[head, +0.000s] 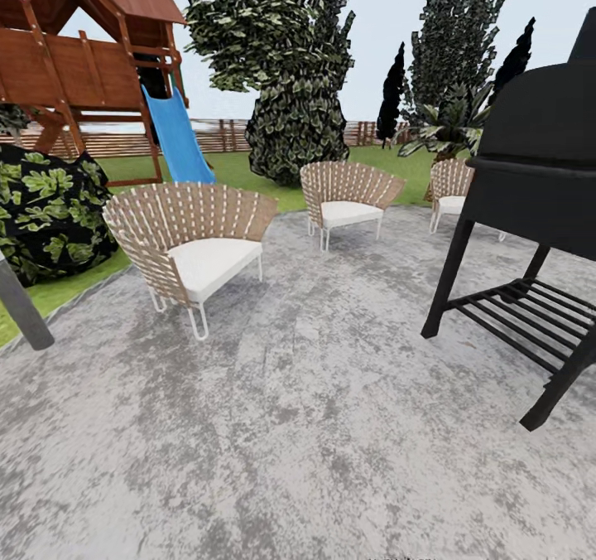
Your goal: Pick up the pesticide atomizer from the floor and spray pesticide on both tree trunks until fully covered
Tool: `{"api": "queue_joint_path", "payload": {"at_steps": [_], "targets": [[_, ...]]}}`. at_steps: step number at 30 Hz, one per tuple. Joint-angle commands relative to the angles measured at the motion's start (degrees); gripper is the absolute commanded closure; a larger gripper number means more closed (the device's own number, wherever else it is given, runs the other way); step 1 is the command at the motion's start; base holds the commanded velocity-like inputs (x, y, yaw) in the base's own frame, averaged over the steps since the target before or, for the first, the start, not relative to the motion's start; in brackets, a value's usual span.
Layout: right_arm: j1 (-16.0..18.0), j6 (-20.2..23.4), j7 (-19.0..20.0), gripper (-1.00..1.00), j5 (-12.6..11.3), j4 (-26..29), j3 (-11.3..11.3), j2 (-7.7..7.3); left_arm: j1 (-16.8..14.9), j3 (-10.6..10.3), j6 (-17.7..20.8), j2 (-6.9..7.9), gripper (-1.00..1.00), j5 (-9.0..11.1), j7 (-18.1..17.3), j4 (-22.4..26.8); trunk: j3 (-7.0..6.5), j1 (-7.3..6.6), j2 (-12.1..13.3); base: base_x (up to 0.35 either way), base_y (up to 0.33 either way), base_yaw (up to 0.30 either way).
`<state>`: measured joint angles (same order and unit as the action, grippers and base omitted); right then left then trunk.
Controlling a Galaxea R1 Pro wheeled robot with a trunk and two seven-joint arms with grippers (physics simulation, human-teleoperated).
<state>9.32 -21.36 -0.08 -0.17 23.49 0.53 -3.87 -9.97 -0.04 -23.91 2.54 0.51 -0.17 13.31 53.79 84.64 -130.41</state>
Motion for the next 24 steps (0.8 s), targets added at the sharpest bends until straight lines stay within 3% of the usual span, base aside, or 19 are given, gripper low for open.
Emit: {"api": "queue_joint_path", "payload": {"at_steps": [1, 12, 24], "targets": [[0.00, 0.00, 0.00, -1.00, 0.00, -0.01, 0.00, 0.00, 0.01, -0.02, 0.00, 0.00, -1.00, -0.03, 0.00, -0.01, -0.06, 0.00, 0.00, 0.000, -0.235, -0.237], [0.00, 0.00, -0.01, -1.00, 0.00, -0.11, 0.00, 0.04, 0.03, 0.12, 0.00, 0.00, -1.00, 0.09, -0.01, -0.04, -0.58, 0.00, 0.00, -0.042, -0.261, -0.265], [0.00, 0.00, -0.01, -1.00, 0.00, -0.11, 0.00, 0.05, 0.04, 0.13, 0.00, 0.09, -1.00, 0.28, -0.01, -0.04, -0.73, 0.00, 0.00, -0.253, -0.158, -0.292]]}}
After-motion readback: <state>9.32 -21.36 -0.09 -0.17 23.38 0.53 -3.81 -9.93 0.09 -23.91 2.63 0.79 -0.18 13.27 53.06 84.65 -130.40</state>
